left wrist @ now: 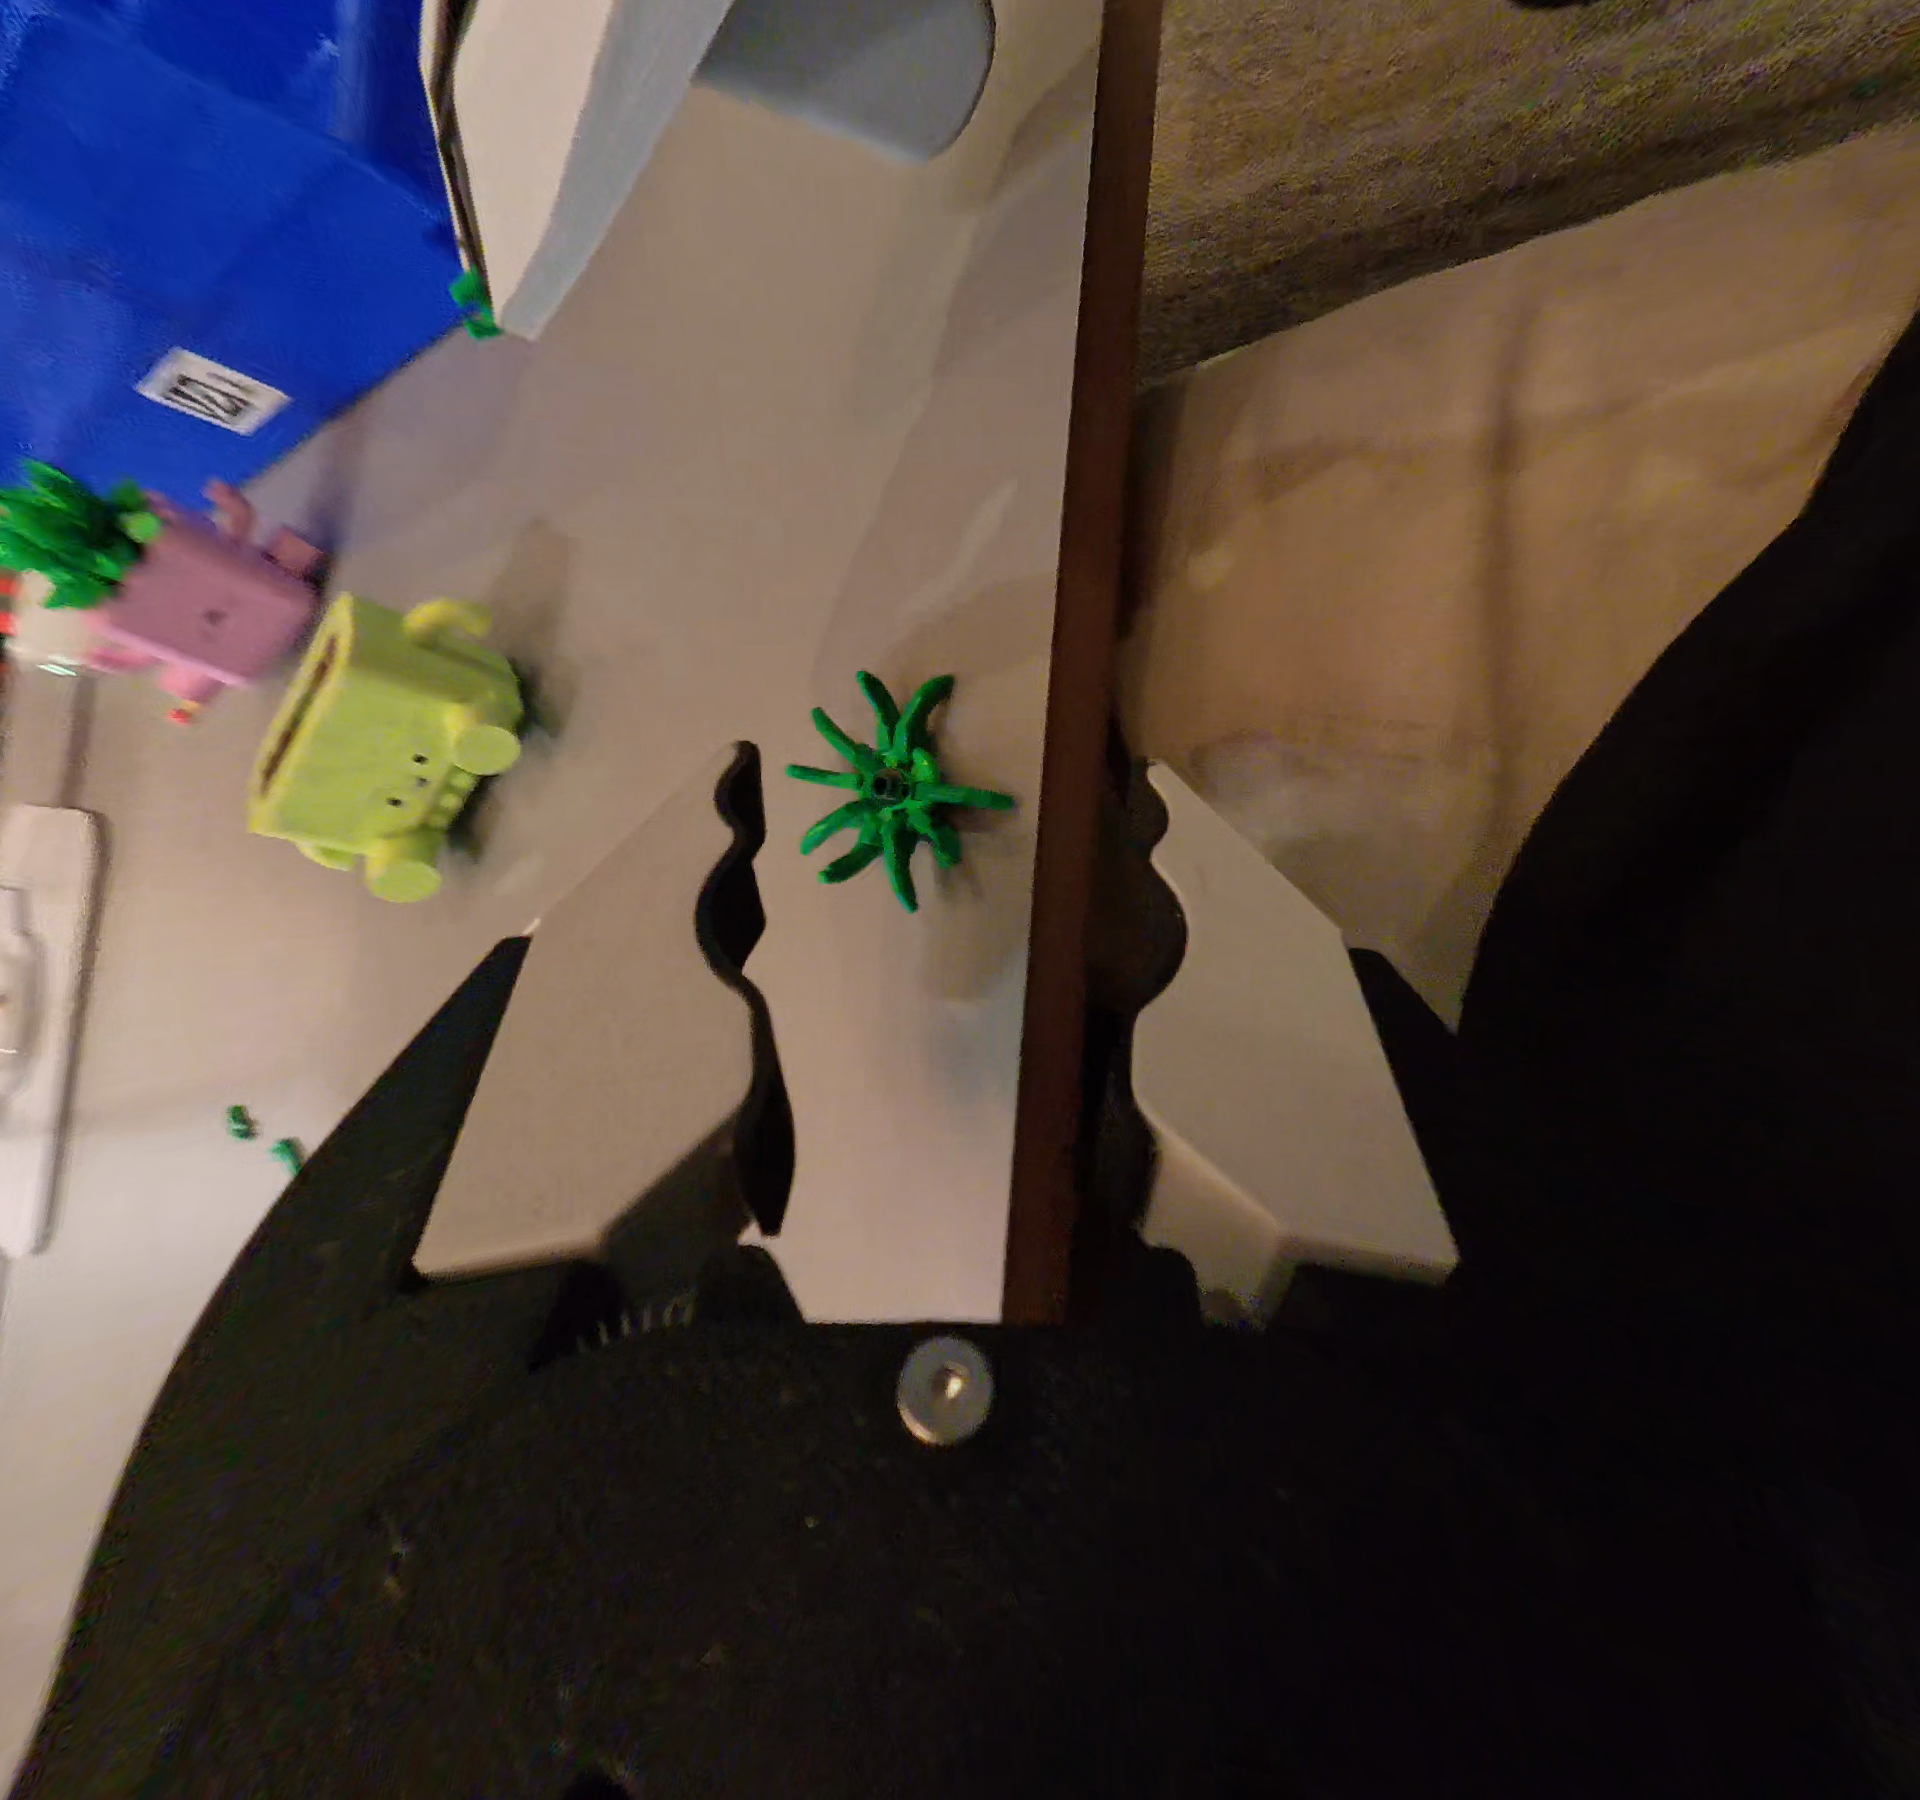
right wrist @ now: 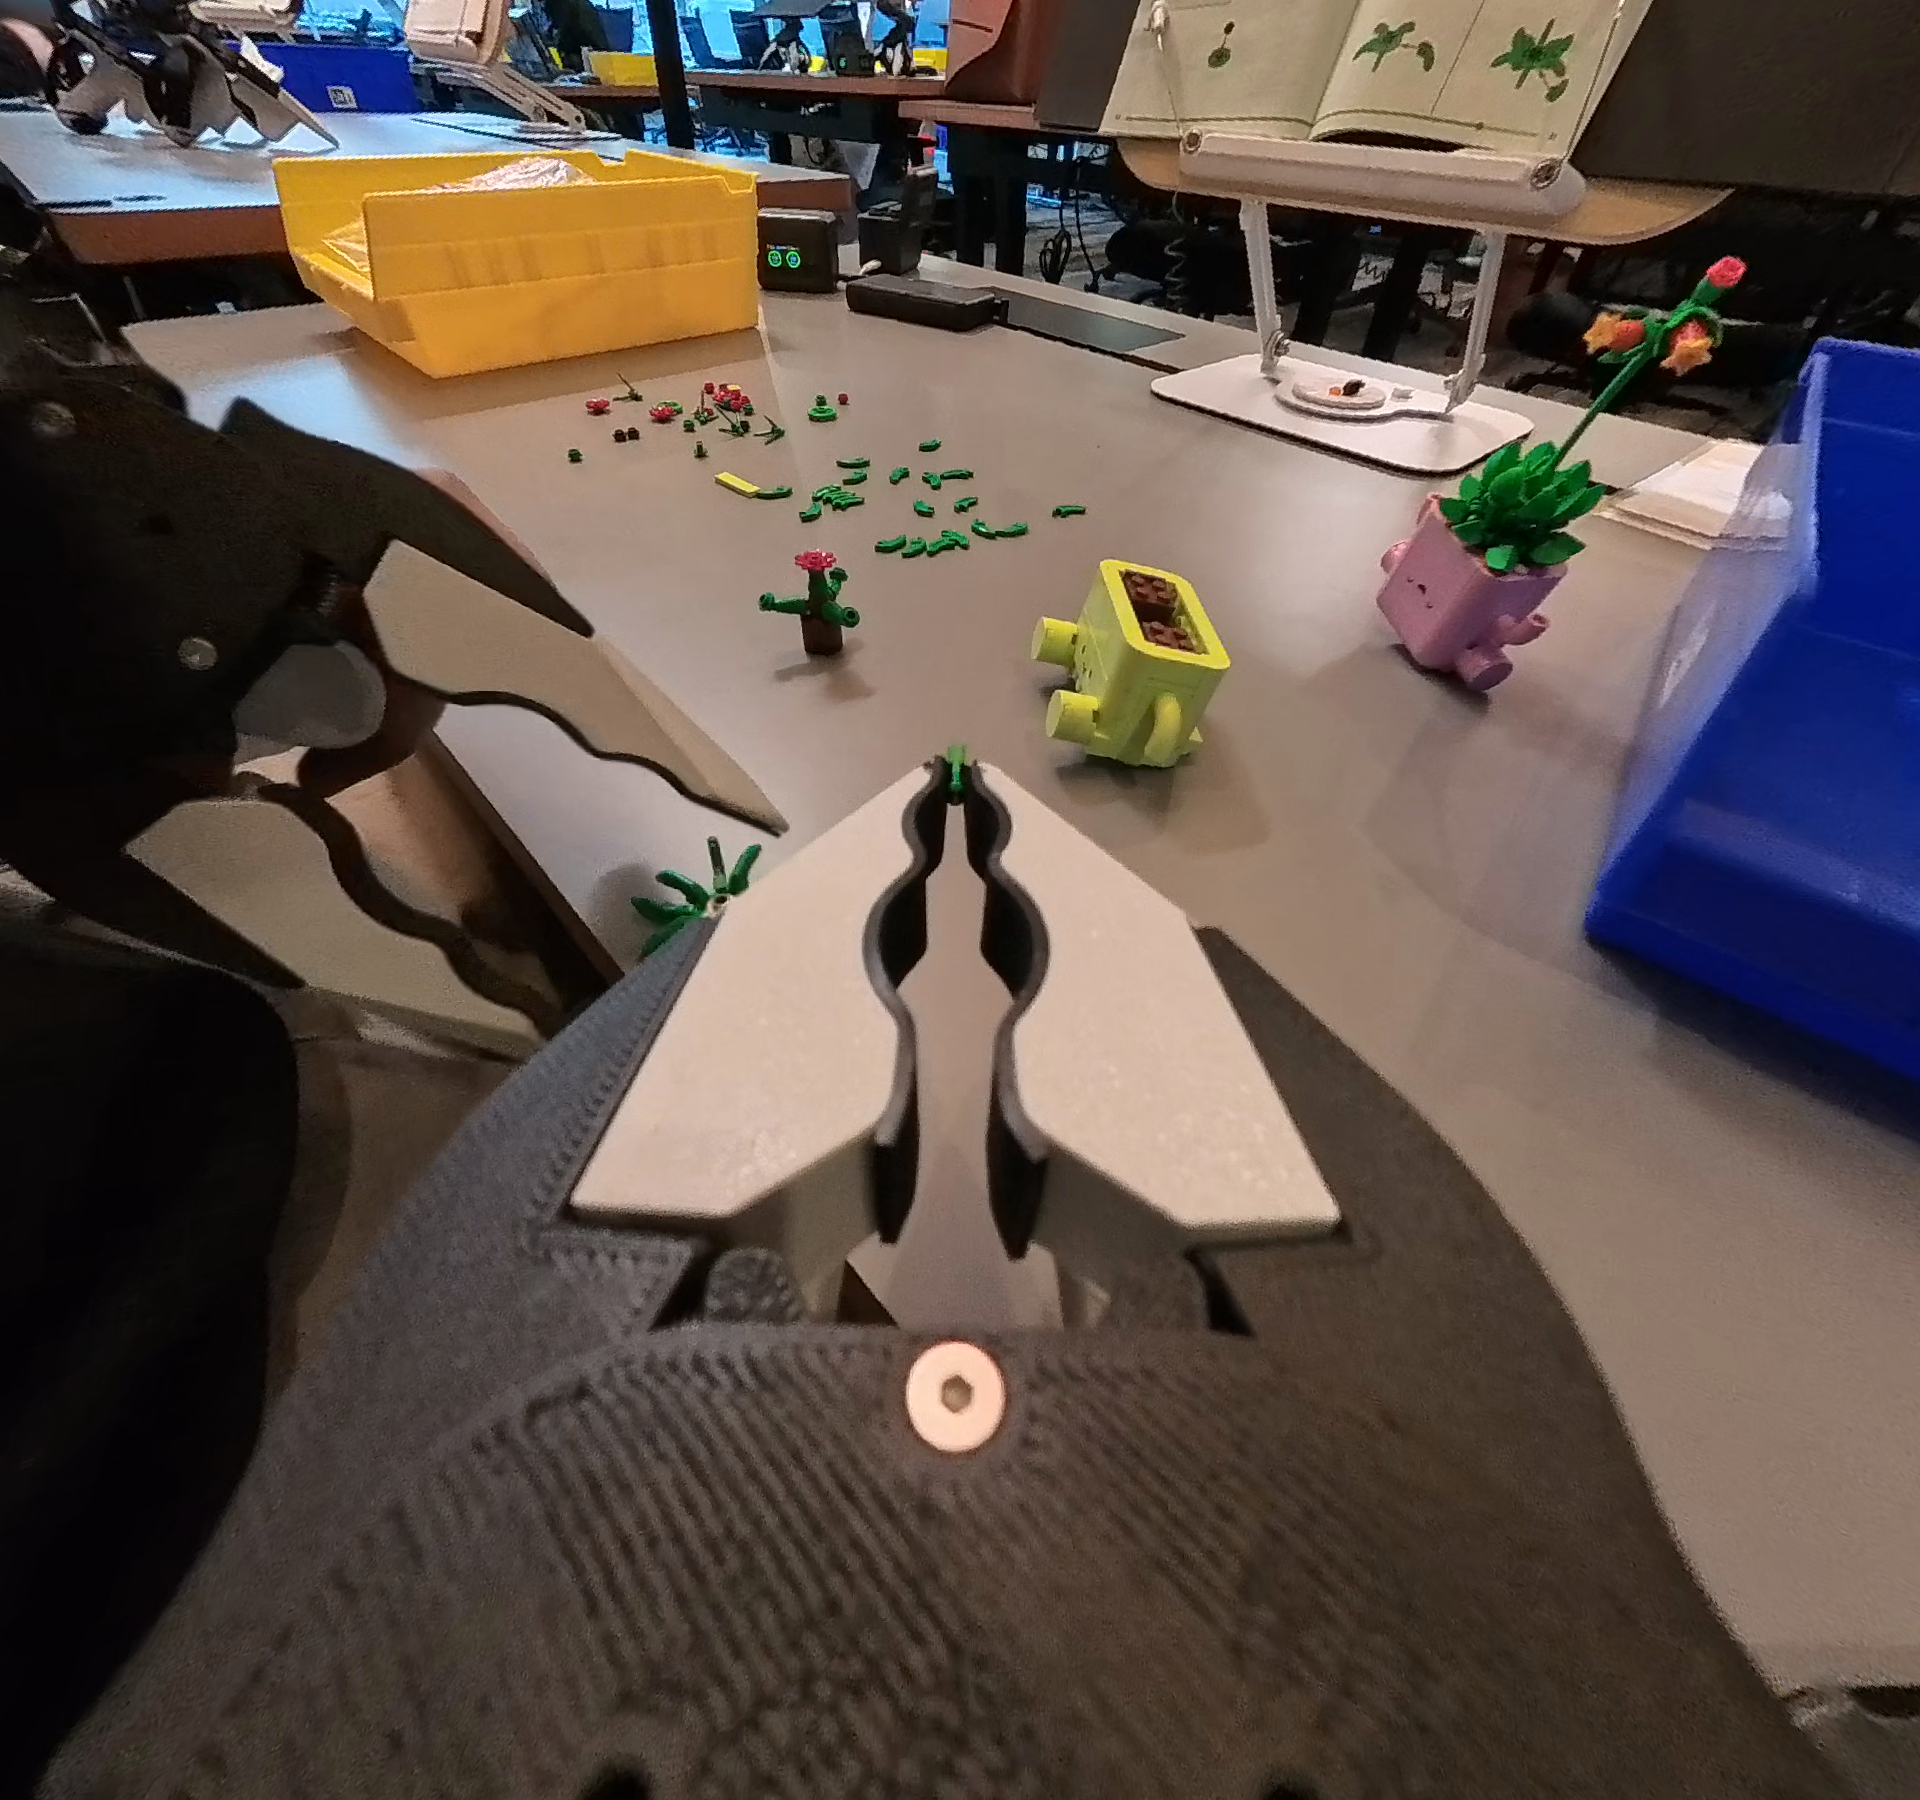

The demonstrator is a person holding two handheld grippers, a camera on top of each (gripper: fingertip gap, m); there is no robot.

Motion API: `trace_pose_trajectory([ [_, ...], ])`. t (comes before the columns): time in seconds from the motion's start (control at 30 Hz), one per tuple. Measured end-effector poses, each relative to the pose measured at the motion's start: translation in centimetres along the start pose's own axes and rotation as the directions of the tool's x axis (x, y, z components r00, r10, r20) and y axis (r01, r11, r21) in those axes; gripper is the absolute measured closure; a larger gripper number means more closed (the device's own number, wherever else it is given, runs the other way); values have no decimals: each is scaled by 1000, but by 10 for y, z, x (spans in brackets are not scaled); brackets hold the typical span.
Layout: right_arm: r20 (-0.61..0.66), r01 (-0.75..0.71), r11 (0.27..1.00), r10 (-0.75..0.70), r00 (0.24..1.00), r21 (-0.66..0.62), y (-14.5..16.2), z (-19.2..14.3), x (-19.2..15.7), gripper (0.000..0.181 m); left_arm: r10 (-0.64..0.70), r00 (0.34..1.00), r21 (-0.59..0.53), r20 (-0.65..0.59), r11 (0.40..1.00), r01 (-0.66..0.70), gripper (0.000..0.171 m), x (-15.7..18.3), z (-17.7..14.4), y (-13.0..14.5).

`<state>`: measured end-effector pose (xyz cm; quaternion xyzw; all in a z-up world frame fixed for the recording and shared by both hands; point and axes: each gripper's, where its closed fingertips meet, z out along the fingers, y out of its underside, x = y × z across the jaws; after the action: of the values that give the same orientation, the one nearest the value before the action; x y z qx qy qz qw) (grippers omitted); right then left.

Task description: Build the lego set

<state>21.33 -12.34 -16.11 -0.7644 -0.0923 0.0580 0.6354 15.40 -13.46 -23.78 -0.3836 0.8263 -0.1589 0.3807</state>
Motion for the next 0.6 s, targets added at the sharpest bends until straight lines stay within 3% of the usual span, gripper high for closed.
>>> trace_pose_trajectory([
  [0.1,12,-10,1000,10,1000,-10,3,2,-1,180,85,996,0,41,996,-85,118,-2,-1,3],
  [0.4,68,-98,964,119,991,-249,46,13,-10,179,125,991,-7,-44,992,-126,120,9,2,12],
  [0.6,69,-101,964,122,990,-248,46,14,-10,179,157,987,-5,-31,988,-157,129,7,2,9],
])
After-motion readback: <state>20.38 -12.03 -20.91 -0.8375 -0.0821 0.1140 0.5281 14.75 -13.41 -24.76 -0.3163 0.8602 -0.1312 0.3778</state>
